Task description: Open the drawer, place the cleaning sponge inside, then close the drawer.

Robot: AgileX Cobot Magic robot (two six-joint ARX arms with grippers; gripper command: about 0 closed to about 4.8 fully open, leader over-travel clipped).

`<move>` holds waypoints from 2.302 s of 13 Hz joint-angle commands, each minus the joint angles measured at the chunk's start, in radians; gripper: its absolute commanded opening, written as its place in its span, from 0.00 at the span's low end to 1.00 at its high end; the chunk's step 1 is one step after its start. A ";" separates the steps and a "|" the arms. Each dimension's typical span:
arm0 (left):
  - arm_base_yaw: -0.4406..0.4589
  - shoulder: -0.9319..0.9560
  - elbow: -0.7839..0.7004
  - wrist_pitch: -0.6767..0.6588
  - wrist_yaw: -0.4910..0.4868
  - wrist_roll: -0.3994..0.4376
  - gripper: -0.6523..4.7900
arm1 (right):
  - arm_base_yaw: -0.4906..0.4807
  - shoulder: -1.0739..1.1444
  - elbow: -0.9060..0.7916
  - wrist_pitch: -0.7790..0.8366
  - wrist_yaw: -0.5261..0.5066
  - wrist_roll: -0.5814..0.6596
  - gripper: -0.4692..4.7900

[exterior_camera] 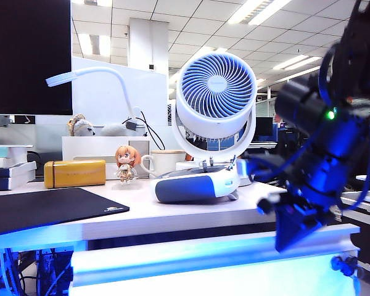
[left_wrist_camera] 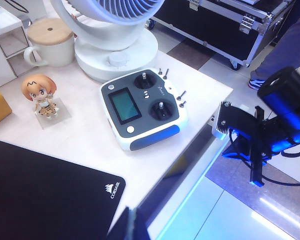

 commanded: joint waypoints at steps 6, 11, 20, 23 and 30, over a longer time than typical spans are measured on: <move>-0.001 -0.002 0.005 -0.002 0.002 -0.003 0.11 | -0.008 0.090 0.077 0.120 -0.002 0.052 0.08; -0.001 -0.002 0.005 -0.003 0.002 -0.003 0.11 | -0.014 0.134 0.146 0.157 -0.002 0.076 0.08; -0.001 -0.002 0.005 -0.002 0.002 -0.003 0.11 | -0.029 0.131 0.146 0.180 0.002 0.148 0.08; -0.001 -0.002 0.005 -0.002 0.002 -0.002 0.11 | -0.029 0.019 0.146 0.024 0.002 0.148 0.08; -0.001 -0.002 0.005 -0.001 0.010 0.004 0.11 | -0.029 -0.511 0.145 -0.110 0.087 0.180 0.08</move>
